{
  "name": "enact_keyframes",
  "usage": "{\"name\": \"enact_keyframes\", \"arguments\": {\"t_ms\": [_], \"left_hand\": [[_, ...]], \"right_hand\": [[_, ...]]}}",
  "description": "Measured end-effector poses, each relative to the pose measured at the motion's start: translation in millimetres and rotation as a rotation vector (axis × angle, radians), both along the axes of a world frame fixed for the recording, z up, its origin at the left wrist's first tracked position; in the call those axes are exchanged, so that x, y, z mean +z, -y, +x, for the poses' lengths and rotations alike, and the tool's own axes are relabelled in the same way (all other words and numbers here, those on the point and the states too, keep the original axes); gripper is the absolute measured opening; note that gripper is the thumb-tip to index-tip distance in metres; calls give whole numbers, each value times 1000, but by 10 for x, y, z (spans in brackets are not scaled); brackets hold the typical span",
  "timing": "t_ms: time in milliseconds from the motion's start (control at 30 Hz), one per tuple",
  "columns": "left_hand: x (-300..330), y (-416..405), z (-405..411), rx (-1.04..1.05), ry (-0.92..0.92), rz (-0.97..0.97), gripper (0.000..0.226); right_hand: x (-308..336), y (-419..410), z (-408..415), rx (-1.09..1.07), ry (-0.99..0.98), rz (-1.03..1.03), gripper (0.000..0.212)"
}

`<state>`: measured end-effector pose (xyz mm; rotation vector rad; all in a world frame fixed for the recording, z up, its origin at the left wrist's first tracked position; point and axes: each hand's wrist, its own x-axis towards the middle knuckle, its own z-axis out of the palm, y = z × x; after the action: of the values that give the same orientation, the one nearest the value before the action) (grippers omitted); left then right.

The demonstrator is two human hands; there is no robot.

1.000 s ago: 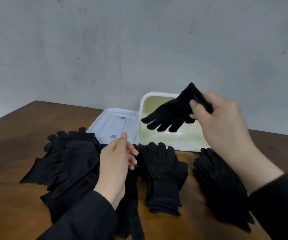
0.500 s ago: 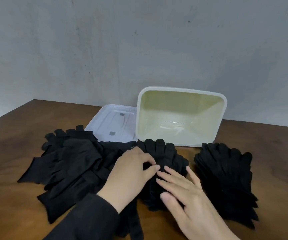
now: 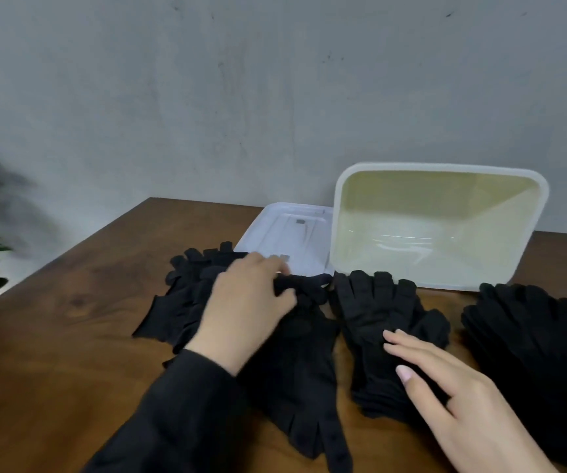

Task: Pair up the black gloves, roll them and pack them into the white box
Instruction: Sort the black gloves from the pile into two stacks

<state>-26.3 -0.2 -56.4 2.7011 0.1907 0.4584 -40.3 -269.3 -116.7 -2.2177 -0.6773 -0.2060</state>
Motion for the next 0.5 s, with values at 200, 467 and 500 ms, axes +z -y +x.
{"name": "enact_keyframes", "arguments": {"t_ms": [200,467,500], "left_hand": [[-92,-372,-134,-64,-264,167,46],[57,-247,-65,63,179,-374,9],[130,-181,-71,68,209,-565,15]], "right_hand": [[47,-22,-8,-10,-43,37,35],[55,-24,-10,-5,-42,16,33],[54,-23,-13,-5,-40,13,32]]}}
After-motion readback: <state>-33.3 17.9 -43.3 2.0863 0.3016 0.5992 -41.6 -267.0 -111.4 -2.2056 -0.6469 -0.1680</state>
